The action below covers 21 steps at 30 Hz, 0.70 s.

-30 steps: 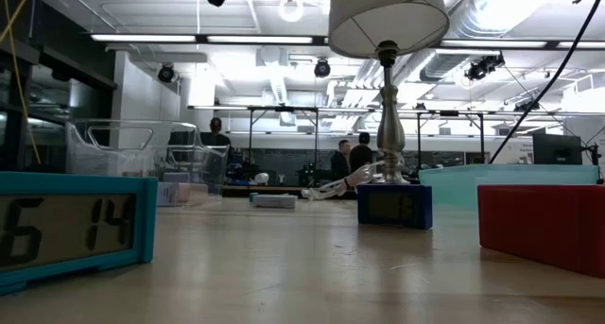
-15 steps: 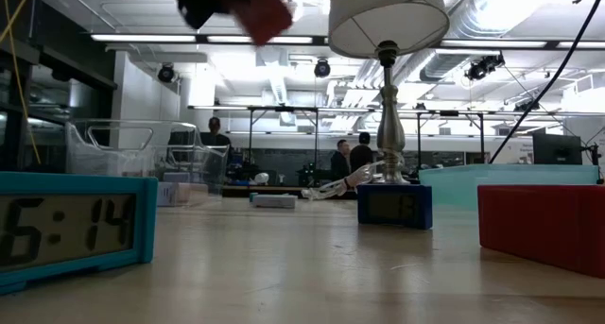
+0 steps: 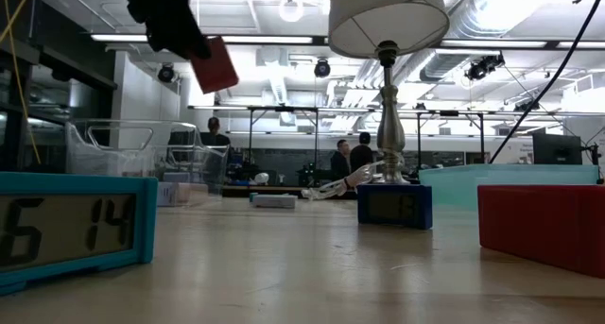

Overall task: Pick & Place Office items
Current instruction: Put the red charger adapter into the transparent bin

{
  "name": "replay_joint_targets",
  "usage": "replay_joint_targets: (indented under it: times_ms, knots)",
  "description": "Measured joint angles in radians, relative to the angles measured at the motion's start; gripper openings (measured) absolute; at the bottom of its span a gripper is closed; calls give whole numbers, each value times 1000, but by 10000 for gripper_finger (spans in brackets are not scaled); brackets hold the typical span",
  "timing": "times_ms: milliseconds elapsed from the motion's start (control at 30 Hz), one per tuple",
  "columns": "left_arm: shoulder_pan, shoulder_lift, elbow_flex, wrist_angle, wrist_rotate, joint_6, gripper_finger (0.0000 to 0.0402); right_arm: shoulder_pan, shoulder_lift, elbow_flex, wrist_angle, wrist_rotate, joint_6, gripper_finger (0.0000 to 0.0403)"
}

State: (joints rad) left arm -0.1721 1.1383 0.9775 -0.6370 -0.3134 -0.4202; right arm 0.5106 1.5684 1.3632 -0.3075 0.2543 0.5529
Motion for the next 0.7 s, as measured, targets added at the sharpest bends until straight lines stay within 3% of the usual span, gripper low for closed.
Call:
replay_joint_targets:
  times_ms: [333, 700]
  knots:
    - [186, -131, -1, -211, -6, 0, 120, 0, 0, 0, 4, 0, 0, 189]
    - [411, -108, -56, -264, -53, 0, 120, 0, 0, 0, 6, 0, 0, 189]
